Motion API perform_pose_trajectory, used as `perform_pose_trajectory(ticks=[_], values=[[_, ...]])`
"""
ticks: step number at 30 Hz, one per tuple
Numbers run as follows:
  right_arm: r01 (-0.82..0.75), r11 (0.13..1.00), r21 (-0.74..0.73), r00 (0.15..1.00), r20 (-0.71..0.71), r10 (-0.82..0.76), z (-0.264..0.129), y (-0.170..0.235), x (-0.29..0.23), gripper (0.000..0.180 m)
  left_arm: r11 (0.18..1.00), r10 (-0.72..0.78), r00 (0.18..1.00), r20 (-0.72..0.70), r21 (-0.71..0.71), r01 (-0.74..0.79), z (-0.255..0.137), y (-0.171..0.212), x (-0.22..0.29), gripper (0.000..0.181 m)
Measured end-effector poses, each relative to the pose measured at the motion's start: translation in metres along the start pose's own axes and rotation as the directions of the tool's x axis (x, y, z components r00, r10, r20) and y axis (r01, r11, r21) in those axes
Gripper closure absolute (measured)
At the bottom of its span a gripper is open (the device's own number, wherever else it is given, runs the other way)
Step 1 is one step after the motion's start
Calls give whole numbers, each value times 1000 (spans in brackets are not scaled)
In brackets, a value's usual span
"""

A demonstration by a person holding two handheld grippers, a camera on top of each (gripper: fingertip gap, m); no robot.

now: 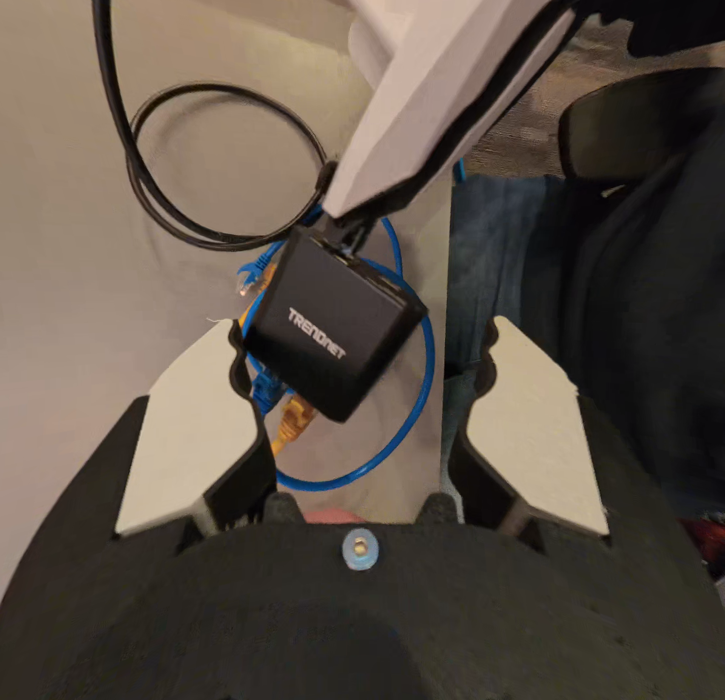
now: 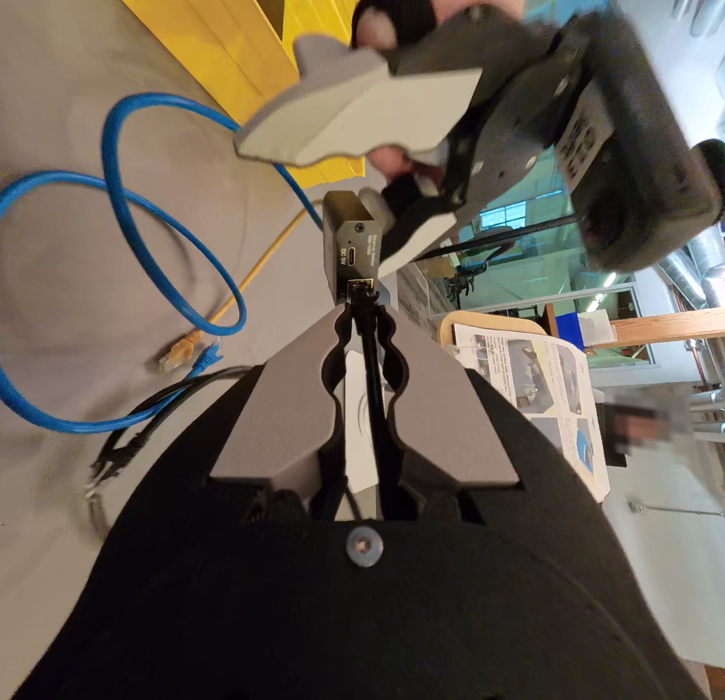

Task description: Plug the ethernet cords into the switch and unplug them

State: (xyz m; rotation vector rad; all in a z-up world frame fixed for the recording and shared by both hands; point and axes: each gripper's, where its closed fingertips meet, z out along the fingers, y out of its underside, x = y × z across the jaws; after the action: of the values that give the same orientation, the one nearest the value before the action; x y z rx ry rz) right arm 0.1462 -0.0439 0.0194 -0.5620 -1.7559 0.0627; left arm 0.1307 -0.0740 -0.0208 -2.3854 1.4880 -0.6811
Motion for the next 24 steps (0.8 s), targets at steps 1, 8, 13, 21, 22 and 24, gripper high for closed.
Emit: perform_pose_trajectory(ticks=[1,8,13,21,22,24], values=[[2,1000,4,1000,7,-2,0,-2,-1,169,1000,15,999,-31,-8,-16,5,1,0,72],[-41,997,65,999,39,38,-3,-8,-6,168,971,237,965,-115,1,-239,23,-3,5,99],[-97,989,109,995,37,93,-7,-7,-3,168,974,223,954,-199,76,-211,20,-11,13,102],[-232,961,149,972,81,222,-4,-1,-3,155,990,142,975,-174,20,-140,23,-4,4,104],[-251,956,151,967,88,240,-5,-1,-3,153,993,116,978,-173,12,-116,23,-2,3,104],[-279,949,147,958,108,266,-5,0,-3,153,996,94,979,-180,19,-93,22,-2,5,104]])
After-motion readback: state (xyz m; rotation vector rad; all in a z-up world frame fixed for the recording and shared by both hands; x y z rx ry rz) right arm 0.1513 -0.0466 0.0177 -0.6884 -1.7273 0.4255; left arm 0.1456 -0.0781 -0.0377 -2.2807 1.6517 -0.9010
